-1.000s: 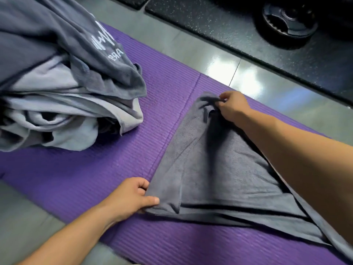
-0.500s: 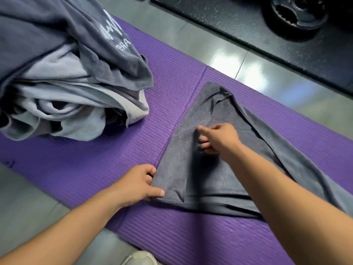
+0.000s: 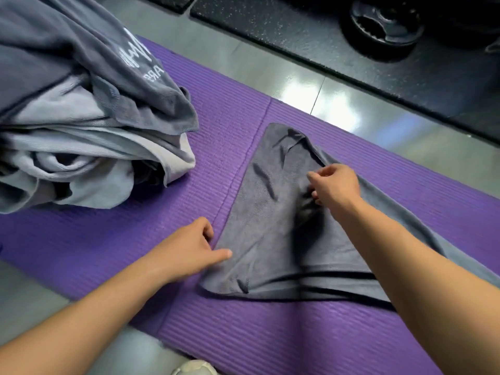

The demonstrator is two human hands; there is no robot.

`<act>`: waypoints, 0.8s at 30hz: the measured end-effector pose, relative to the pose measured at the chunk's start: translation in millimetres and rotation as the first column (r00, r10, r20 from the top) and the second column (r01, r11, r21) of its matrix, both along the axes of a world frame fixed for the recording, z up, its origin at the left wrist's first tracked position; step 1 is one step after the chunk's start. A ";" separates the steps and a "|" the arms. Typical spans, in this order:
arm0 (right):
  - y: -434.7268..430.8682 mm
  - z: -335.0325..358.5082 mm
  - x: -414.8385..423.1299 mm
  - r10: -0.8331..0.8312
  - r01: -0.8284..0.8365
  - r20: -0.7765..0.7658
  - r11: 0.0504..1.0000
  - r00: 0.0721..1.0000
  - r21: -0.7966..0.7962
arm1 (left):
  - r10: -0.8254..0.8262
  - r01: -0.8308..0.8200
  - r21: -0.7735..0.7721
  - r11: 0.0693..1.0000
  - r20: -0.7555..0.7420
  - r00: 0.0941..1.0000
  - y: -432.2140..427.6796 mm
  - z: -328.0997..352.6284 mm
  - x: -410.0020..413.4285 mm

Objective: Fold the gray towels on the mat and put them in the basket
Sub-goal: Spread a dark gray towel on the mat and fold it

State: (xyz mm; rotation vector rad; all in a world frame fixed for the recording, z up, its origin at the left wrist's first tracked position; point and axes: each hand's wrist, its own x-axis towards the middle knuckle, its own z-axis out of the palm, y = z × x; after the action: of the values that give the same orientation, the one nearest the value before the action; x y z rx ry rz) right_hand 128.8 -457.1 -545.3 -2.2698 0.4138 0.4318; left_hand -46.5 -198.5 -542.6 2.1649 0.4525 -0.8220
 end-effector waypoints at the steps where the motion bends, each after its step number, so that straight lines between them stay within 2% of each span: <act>1: -14.9 -0.3 6.1 -0.018 0.019 0.030 0.999 0.999 -0.033 | -0.021 0.011 0.109 0.994 0.099 0.995 -1.8 0.8 11.5; 3: -47.6 -3.0 7.5 0.014 -0.011 0.015 0.988 1.000 -0.154 | -0.171 0.099 0.249 0.963 0.287 0.943 -10.0 3.7 37.0; 5: -80.6 -1.5 -3.2 0.114 -0.117 -0.028 0.946 0.993 -0.301 | -0.364 0.277 0.279 0.920 0.339 0.868 -26.1 10.7 63.7; 7: -116.0 2.2 -15.3 0.205 -0.208 -0.049 0.901 0.977 -0.381 | -0.565 0.476 0.321 0.819 0.304 0.767 -48.8 18.6 89.6; 9: -152.4 7.2 -25.7 0.331 -0.343 -0.103 0.843 0.938 -0.414 | -0.700 0.610 0.353 0.710 0.255 0.667 -76.2 26.8 112.6; 11: -187.5 13.8 -32.6 0.453 -0.486 -0.183 0.770 0.872 -0.413 | -0.801 0.718 0.364 0.593 0.180 0.571 -107.1 34.5 132.7; 14: -236.5 24.6 -39.6 0.535 -0.589 -0.251 0.698 0.807 -0.406 | -0.885 0.825 0.339 0.451 0.050 0.463 -163.0 45.1 158.5; 16: -265.8 30.6 -47.0 0.544 -0.606 -0.269 0.687 0.795 -0.401 | -0.888 0.837 0.303 0.455 0.091 0.450 -207.1 46.1 168.7; 19: -307.4 27.9 -70.4 0.568 -0.638 -0.292 0.693 0.770 -0.336 | -0.828 0.774 0.295 0.560 0.246 0.504 -276.6 26.9 168.1; 22: -328.2 10.3 -92.3 0.566 -0.596 -0.187 0.757 0.803 -0.268 | -0.754 0.715 0.265 0.647 0.359 0.550 -324.9 -1.9 157.7; 24: -333.4 -0.7 -101.2 0.556 -0.559 -0.098 0.778 0.825 -0.286 | -0.689 0.634 0.279 0.721 0.383 0.616 -342.2 -14.8 150.3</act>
State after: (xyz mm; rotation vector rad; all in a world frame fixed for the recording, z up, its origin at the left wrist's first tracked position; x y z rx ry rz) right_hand 27.7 -790.4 -546.0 -2.6811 -0.2345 0.7166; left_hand 103.8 -540.7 -557.5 2.5629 -0.6250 -0.6044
